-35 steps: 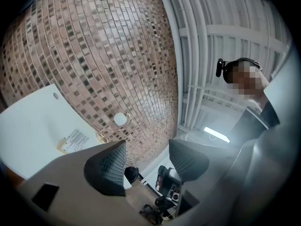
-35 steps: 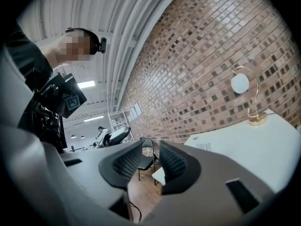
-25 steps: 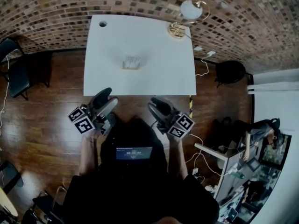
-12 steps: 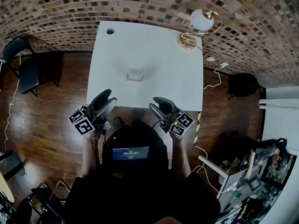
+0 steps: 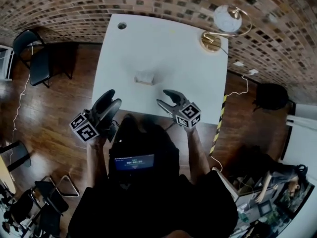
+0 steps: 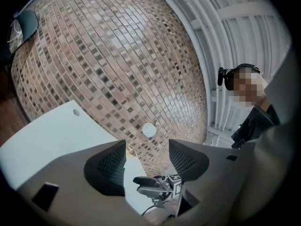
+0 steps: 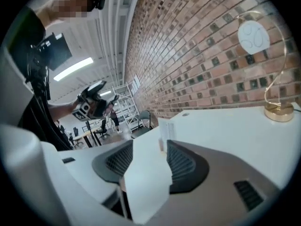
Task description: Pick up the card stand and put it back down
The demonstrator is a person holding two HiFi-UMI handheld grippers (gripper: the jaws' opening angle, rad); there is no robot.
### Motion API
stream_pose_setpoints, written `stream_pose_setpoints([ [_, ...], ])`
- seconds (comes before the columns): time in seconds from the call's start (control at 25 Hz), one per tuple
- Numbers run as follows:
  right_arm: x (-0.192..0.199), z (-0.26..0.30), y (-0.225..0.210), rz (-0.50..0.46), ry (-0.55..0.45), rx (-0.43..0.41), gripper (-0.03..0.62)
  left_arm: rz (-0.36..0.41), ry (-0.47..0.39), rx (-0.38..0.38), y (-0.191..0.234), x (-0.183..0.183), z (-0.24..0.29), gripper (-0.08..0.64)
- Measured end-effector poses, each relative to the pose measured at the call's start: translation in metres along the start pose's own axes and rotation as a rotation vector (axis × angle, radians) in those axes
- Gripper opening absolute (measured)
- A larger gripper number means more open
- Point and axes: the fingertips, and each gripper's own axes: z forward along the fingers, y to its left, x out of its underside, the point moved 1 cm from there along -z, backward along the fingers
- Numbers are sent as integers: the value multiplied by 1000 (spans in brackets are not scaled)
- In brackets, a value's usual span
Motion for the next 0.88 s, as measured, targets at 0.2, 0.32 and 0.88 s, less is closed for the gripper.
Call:
stream_pose_setpoints([
  [0.2, 27, 39, -42, -94, 114, 22, 253, -13, 21, 1, 3, 6, 4, 270],
  [0.32, 24, 61, -56, -109, 126, 20, 254, 44, 77, 10, 1, 2, 8, 270],
  [0.88, 60, 147, -71, -339, 257, -67, 153, 54, 125, 6, 7, -4, -12, 270],
])
